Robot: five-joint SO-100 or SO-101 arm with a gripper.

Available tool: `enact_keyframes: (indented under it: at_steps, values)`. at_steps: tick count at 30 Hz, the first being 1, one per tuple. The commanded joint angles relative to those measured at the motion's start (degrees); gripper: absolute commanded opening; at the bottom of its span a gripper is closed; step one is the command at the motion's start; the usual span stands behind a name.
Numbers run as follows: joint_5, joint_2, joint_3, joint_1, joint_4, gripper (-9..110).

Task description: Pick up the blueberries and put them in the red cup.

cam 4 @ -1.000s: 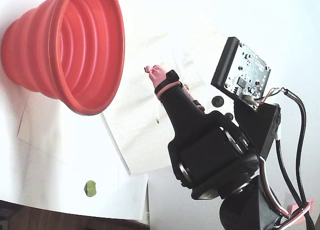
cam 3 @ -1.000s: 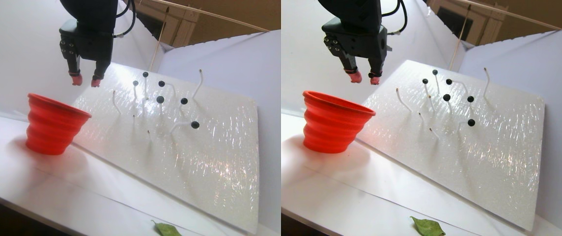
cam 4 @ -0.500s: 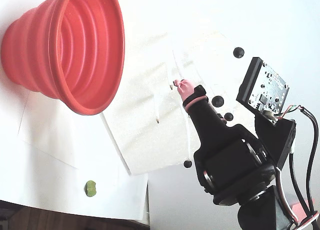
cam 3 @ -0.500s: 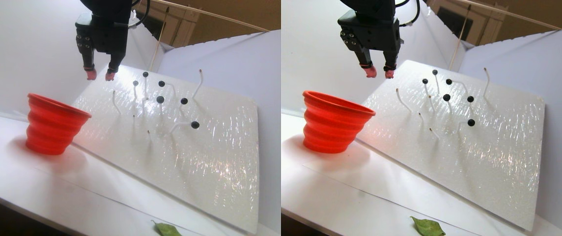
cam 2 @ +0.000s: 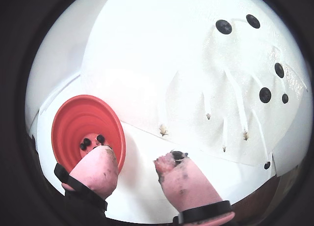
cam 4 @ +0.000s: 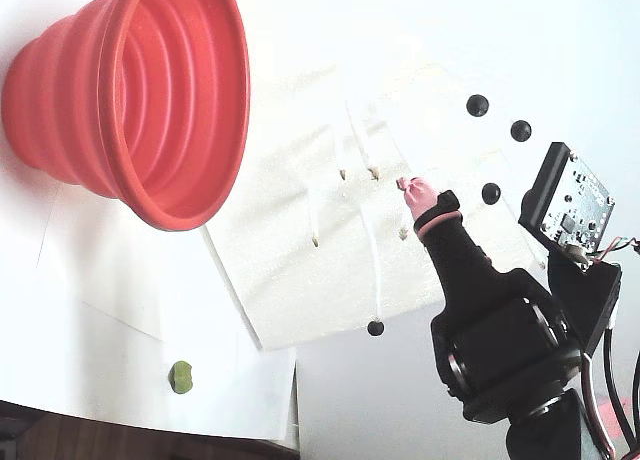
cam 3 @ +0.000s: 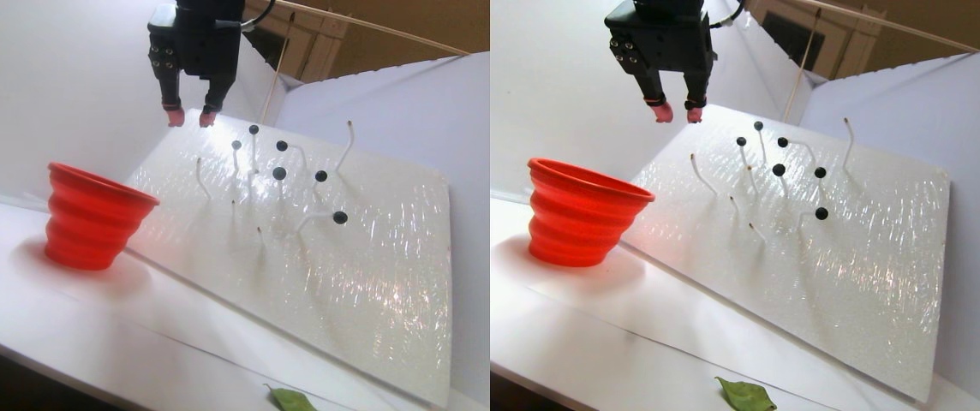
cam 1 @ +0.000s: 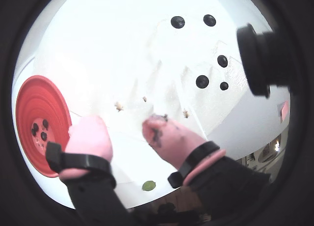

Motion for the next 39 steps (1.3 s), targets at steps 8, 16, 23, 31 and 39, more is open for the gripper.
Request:
enact_keyframes:
  at_steps: [8,16,23,31,39]
  values:
    - [-0.5,7.2,-0.1,5.2,1.0,15]
    - [-0.7,8.1,0.2,7.4,1.1,15]
    - [-0.7,10.2,0.5,9.2,2.6,15]
    - [-1.3,13.4,2.0,10.7,2.9,15]
    - [-2.0,14.1,1.9,12.8,2.9,15]
